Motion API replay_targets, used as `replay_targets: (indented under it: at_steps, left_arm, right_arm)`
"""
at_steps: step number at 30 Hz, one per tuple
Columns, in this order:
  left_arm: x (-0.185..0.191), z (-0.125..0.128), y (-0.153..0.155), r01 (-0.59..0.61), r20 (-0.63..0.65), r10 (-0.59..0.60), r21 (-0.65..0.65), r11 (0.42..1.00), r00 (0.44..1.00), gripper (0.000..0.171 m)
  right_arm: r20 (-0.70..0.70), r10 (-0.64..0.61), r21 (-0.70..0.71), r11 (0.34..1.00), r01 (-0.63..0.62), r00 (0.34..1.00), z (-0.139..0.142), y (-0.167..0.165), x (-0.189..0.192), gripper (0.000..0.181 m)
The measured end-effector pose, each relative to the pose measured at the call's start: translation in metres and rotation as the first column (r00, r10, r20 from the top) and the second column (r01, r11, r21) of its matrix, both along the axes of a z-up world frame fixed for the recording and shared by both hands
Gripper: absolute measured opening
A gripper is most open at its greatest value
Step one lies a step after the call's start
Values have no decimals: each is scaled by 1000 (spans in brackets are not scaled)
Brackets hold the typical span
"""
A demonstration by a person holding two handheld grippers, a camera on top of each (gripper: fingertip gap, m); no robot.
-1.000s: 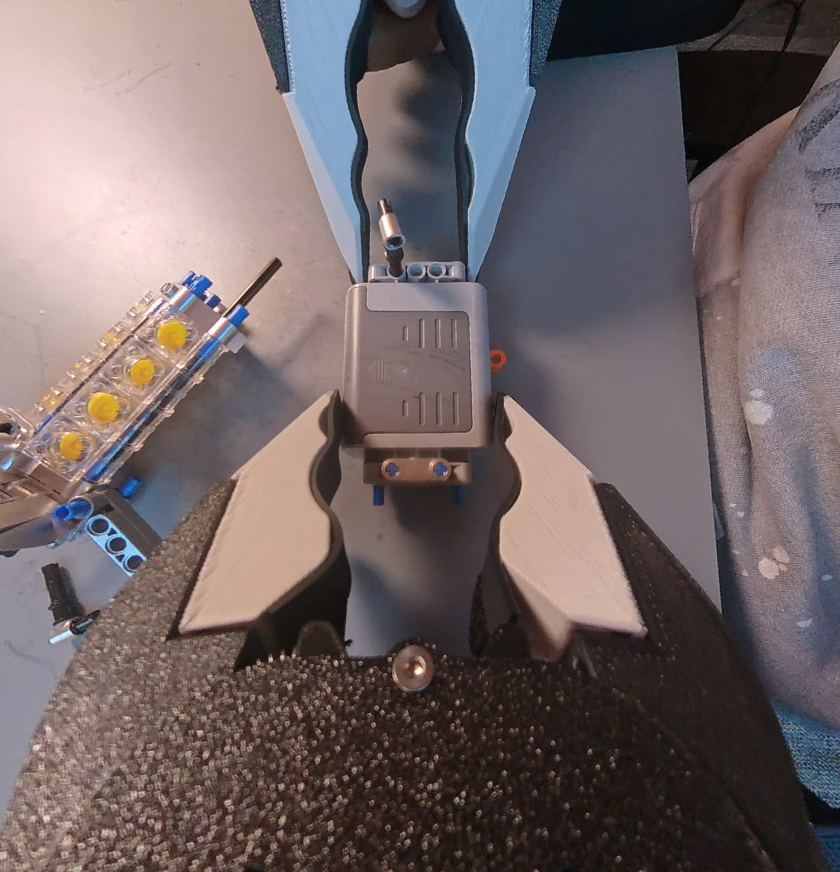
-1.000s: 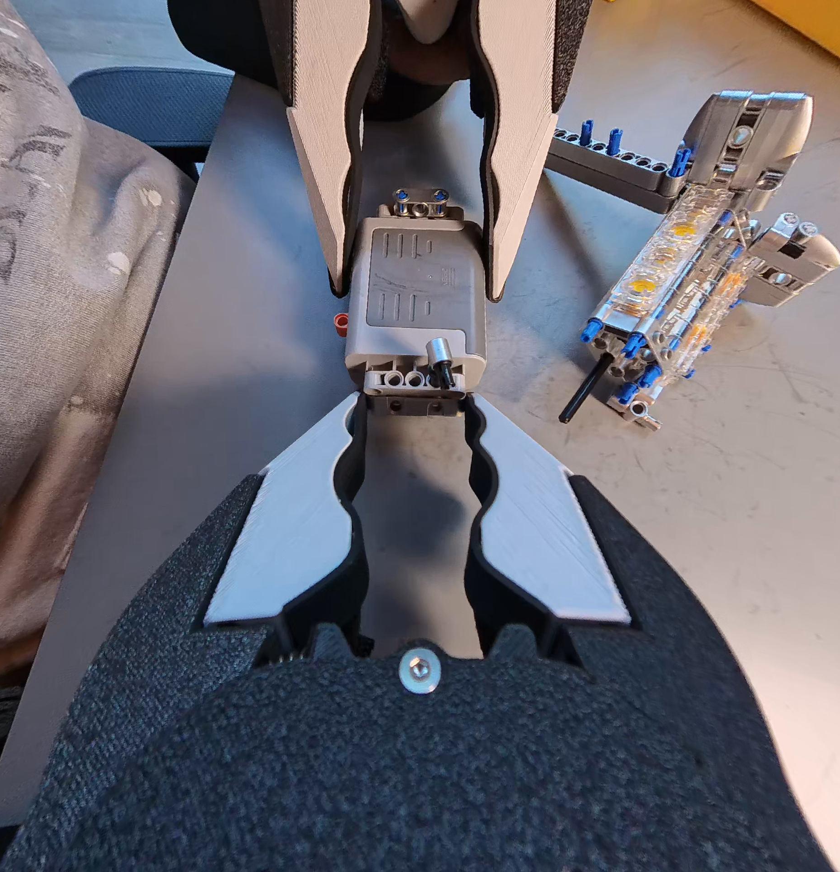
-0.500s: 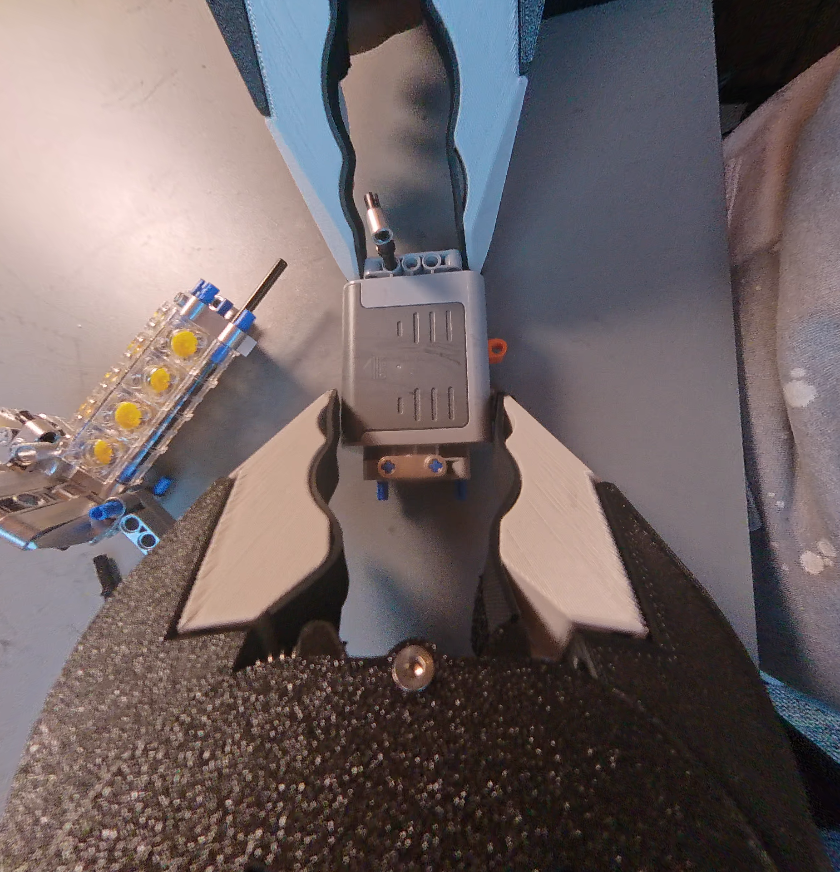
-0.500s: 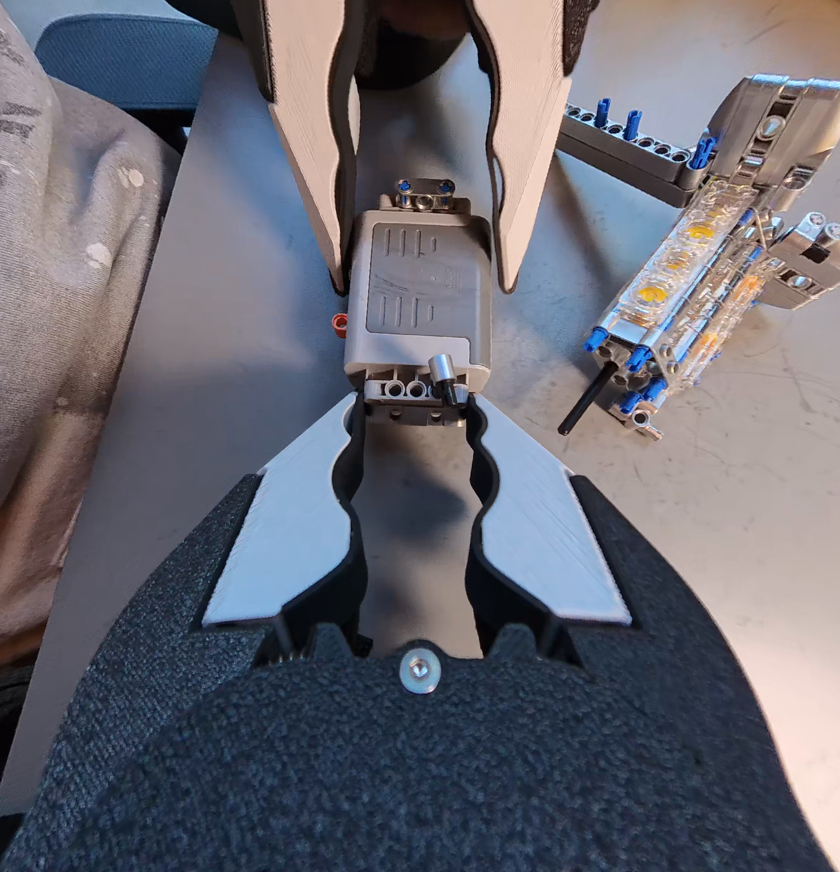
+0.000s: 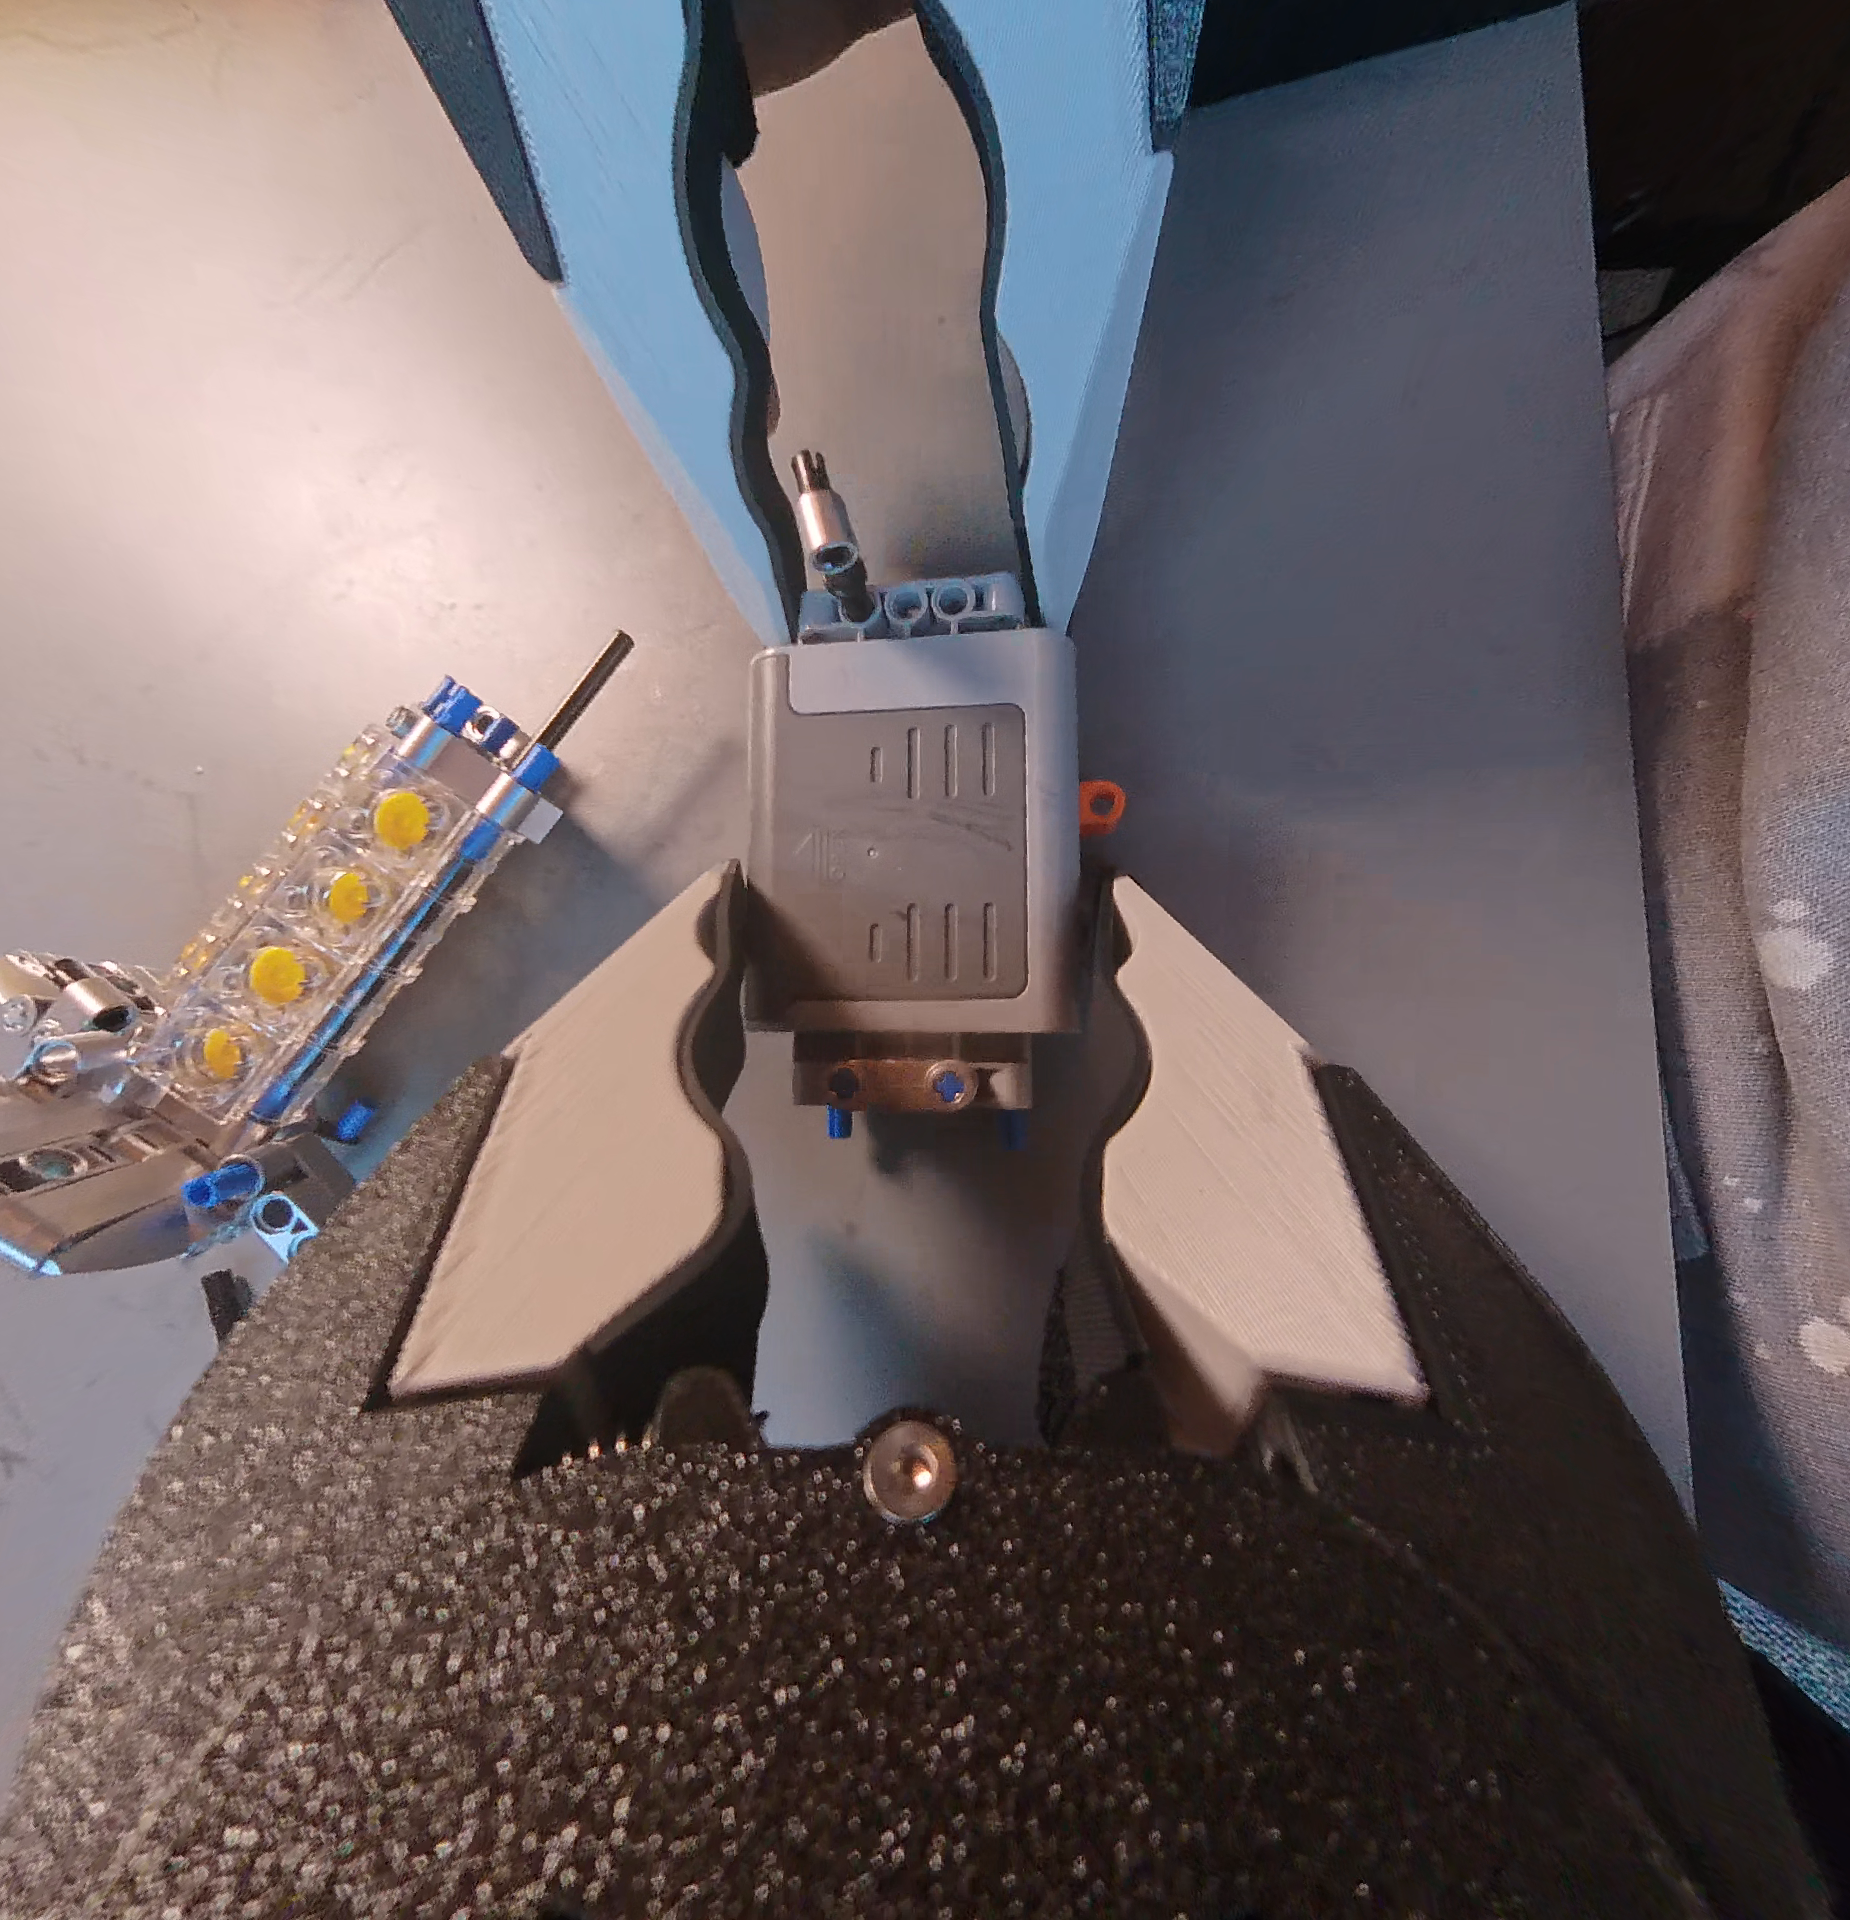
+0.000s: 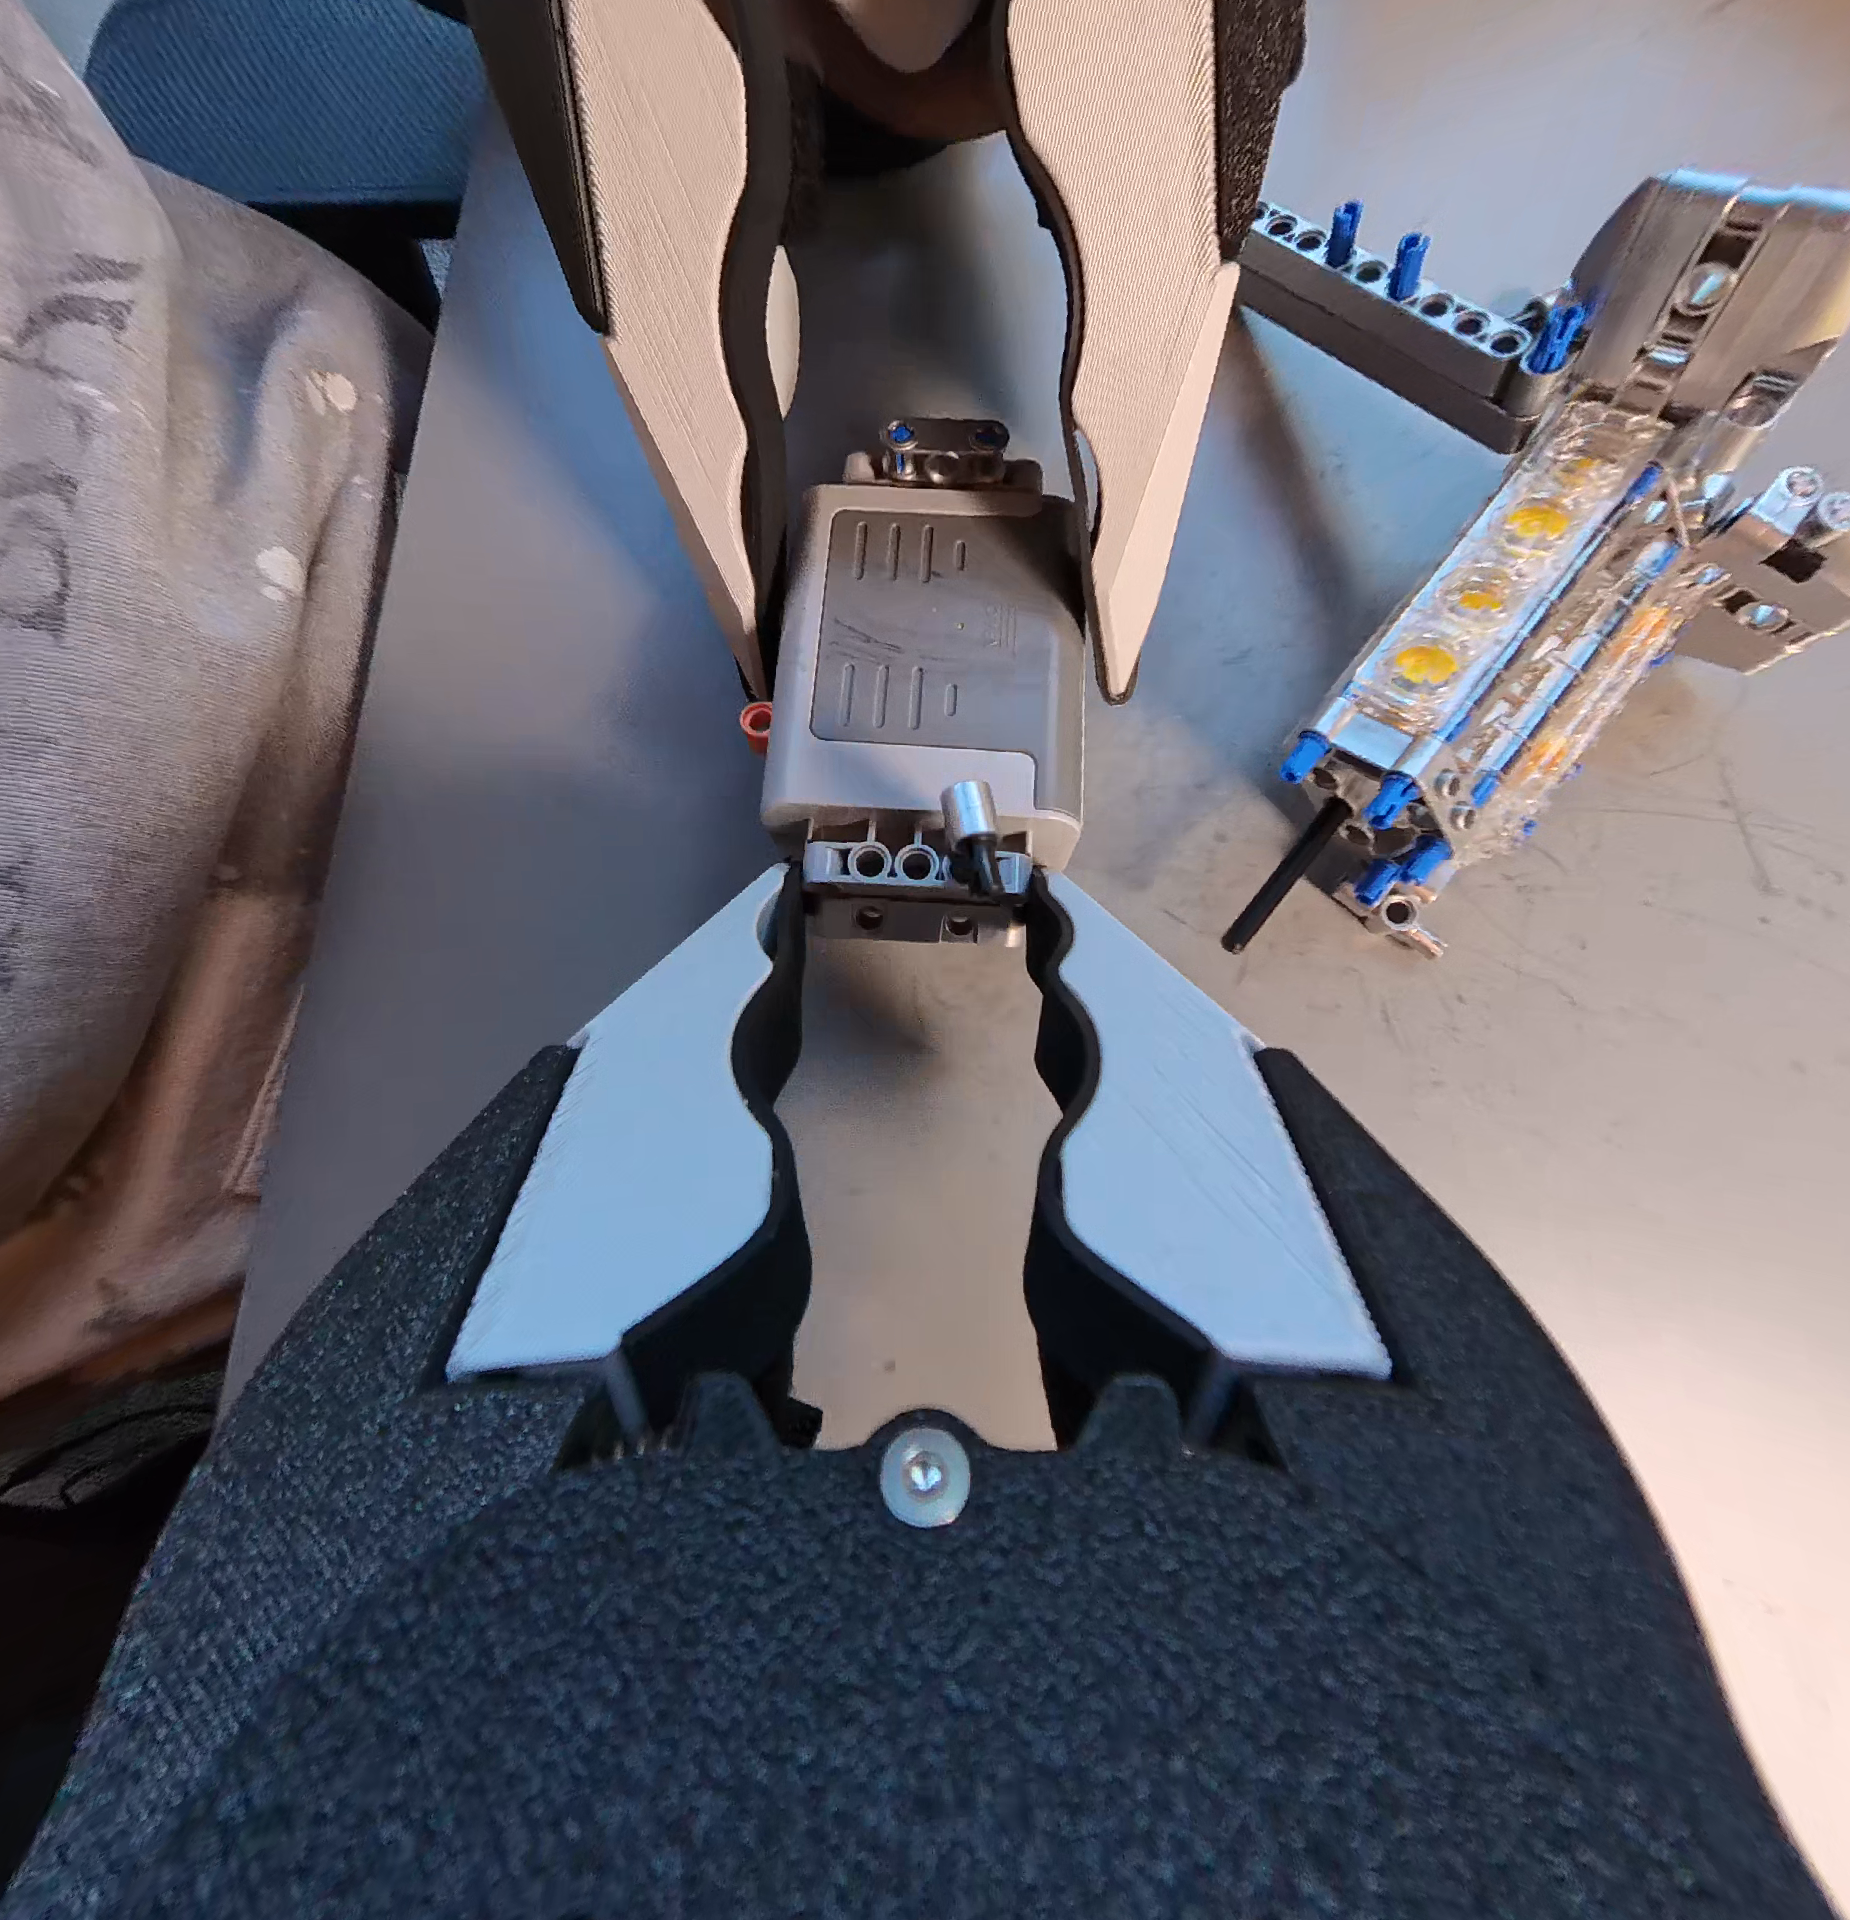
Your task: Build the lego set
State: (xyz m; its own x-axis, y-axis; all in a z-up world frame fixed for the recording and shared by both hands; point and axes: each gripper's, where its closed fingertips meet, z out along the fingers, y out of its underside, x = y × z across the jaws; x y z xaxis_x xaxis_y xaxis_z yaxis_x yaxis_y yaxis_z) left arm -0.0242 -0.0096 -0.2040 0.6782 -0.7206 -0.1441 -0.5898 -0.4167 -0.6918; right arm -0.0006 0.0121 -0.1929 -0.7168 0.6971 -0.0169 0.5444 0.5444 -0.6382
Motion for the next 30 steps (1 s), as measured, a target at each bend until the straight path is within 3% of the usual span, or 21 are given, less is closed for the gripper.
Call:
replay_targets:
  at_steps: [14,27,30]
  left_arm:
    - [6,0,8,34,-41,-33,13,999,999,65]
    - [6,-4,8,30,-17,-29,14,999,999,66]
    - [7,-3,7,33,-23,-33,19,999,999,66]
  right_arm:
    - [109,1,124,992,-15,994,10,6,5,40]
    - [52,-70,44,997,68,996,-9,3,-1,41]
    - [48,-56,48,997,54,997,-9,7,7,49]
